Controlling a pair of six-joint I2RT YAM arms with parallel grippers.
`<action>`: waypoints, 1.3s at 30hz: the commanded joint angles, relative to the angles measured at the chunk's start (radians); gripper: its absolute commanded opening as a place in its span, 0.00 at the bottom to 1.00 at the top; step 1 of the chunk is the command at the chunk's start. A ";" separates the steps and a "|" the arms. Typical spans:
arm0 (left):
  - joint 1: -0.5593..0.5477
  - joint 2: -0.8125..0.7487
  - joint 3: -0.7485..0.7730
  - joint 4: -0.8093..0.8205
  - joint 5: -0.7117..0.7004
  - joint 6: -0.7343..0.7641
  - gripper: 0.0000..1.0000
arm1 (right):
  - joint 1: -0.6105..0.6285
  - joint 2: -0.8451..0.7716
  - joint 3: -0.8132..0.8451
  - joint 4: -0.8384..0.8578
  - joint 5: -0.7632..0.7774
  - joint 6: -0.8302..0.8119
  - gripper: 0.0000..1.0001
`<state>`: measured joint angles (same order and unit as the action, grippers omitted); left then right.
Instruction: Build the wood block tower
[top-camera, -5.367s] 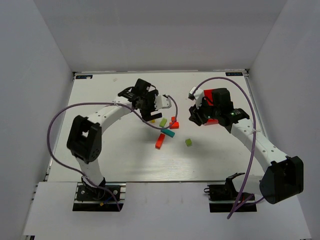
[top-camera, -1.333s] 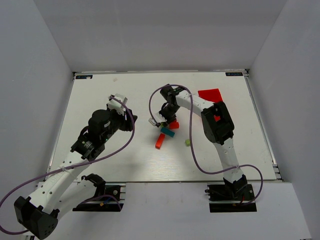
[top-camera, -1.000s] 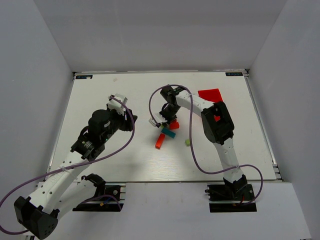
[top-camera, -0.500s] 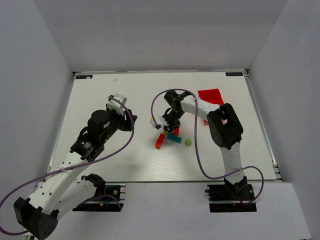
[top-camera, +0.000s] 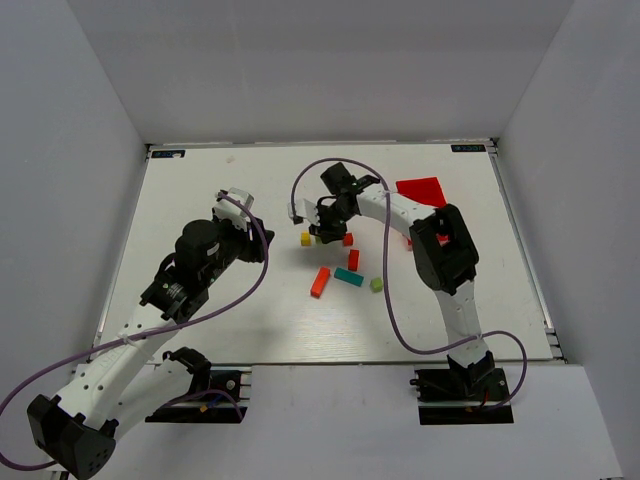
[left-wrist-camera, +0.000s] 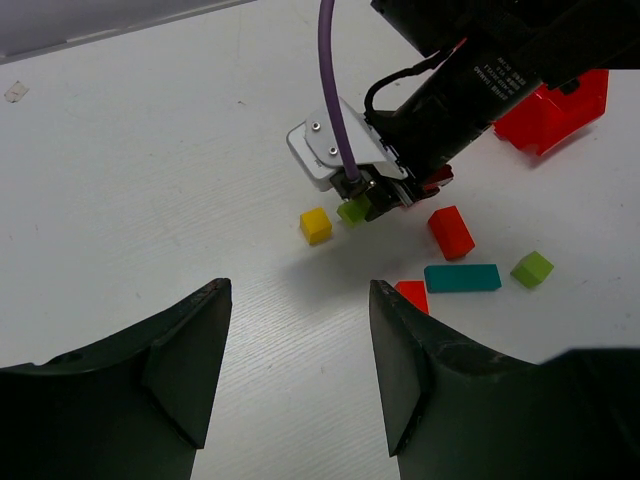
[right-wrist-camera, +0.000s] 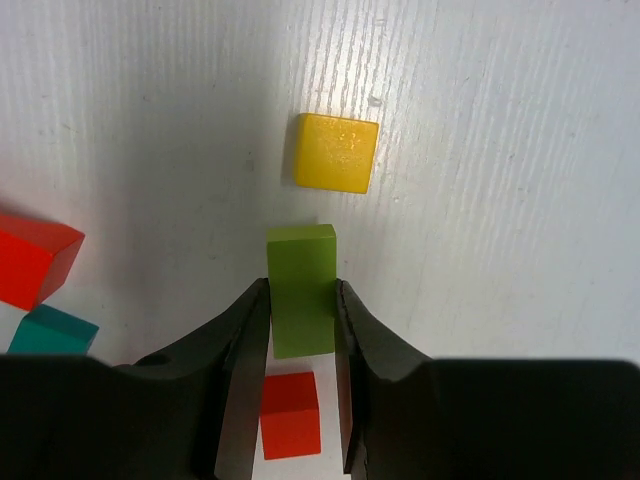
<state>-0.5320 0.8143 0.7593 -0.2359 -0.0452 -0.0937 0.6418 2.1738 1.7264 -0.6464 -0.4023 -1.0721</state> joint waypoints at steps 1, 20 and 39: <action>0.006 -0.020 -0.009 -0.008 0.004 0.005 0.68 | 0.004 0.034 0.042 0.004 0.003 0.075 0.00; 0.006 -0.020 -0.009 -0.008 0.013 0.005 0.68 | 0.007 0.061 0.058 0.031 0.017 0.176 0.00; 0.006 -0.020 -0.009 -0.008 0.013 0.005 0.68 | 0.022 0.060 0.052 0.062 0.019 0.185 0.00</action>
<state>-0.5320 0.8143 0.7593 -0.2359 -0.0437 -0.0937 0.6579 2.2269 1.7470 -0.6006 -0.3759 -0.8970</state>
